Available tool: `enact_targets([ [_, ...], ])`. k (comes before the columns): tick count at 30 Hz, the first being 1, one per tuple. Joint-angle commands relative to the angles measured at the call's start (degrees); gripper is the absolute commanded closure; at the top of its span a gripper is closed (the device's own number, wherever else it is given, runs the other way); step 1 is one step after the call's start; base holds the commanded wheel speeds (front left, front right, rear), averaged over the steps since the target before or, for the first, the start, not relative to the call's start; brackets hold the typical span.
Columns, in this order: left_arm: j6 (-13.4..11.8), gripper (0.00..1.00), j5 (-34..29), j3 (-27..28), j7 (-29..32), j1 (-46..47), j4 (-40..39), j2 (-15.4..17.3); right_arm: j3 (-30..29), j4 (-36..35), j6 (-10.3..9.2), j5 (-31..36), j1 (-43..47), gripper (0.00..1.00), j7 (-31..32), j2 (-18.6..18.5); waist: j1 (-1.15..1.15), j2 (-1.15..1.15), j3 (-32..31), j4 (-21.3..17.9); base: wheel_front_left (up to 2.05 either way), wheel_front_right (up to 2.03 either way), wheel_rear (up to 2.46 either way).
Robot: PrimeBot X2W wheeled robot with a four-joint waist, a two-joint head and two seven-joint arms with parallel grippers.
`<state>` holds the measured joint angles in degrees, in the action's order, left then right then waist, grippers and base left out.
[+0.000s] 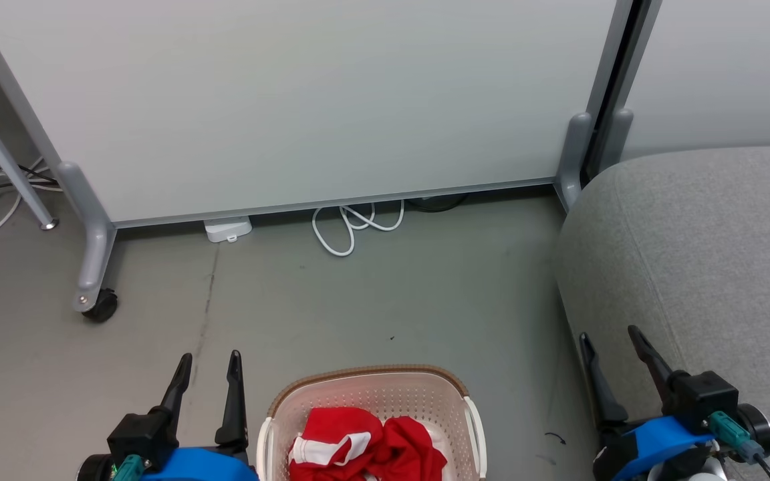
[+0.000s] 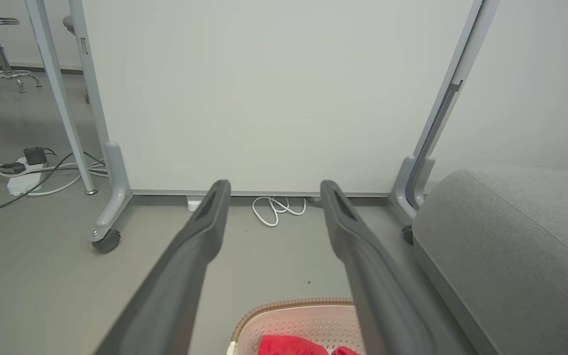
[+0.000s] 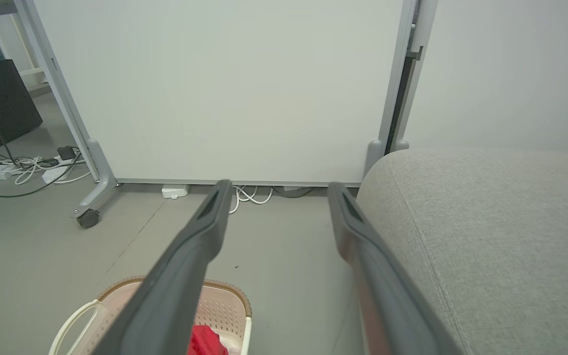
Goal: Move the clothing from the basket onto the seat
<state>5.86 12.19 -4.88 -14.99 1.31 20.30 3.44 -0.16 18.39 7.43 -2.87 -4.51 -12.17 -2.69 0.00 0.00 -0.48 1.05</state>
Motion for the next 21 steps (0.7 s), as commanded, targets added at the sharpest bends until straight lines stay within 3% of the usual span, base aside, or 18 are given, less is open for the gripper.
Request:
enact_targets([
  [1, -0.02, 0.0, 0.14, 0.08, -0.3, 0.24, 0.04, 0.22, 0.24, -0.15, 0.11, -0.35, -0.9, 0.0, -0.15, -0.36, 0.0, 0.0, 0.26, -0.35, 0.0, 0.0, 0.0],
  [12, 0.61, 0.0, 1.49, 0.8, -0.29, 3.31, 4.18, 0.82, 3.96, -2.21, 0.07, -0.94, -4.25, 0.0, -0.48, -0.34, 0.0, 0.0, 7.95, -6.05, 0.0, 0.0, 0.0],
  [21, 1.21, 0.0, 0.49, -2.51, -0.21, 10.68, 13.34, 2.54, 6.41, -3.09, 0.07, -2.42, -8.44, 0.0, -1.66, -0.3, 0.0, 0.0, 18.24, -12.12, 0.0, 0.0, 0.0],
])
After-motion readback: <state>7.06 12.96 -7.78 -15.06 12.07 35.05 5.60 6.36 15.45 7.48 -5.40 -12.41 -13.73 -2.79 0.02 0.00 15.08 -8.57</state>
